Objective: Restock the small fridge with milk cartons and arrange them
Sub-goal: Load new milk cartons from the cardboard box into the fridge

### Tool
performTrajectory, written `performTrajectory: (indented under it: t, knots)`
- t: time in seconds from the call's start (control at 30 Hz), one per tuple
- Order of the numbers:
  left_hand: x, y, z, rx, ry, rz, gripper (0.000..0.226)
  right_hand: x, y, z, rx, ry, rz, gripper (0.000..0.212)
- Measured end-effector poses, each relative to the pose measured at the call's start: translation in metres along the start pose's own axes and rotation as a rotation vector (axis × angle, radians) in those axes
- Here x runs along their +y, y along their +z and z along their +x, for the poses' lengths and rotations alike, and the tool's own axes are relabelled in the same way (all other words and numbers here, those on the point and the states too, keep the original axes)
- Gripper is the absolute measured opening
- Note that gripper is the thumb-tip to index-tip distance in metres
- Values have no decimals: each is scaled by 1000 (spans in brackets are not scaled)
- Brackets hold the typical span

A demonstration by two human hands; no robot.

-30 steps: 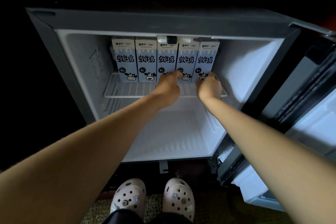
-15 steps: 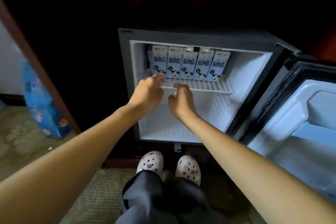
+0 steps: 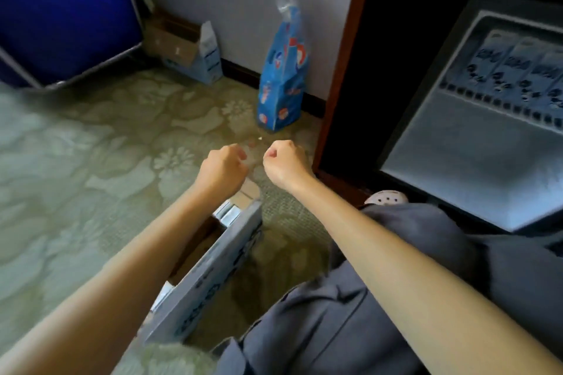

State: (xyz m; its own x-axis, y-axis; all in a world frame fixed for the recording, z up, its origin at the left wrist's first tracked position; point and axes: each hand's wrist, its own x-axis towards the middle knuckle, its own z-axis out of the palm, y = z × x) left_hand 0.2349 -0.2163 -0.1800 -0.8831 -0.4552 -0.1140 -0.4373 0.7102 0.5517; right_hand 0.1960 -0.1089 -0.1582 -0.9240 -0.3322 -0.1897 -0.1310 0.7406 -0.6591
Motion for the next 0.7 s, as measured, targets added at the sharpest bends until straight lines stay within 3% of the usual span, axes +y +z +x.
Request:
performTrajectory:
  t: [0.2, 0.37, 0.47, 0.7]
  knots:
    - [-109, 2, -31, -92, -191, 53, 31, 4, 98, -20, -262, 3, -103, 23]
    - [-175, 10, -52, -271, -298, 315, 27, 16, 136, -31, -415, -27, -260, 26]
    - [-196, 21, -67, -312, -267, 466, 23, 21, 145, -29, -402, -37, -307, 25]
    - [-214, 39, -70, -363, -193, 555, 19, 25, 161, -34, -485, -57, -314, 22]
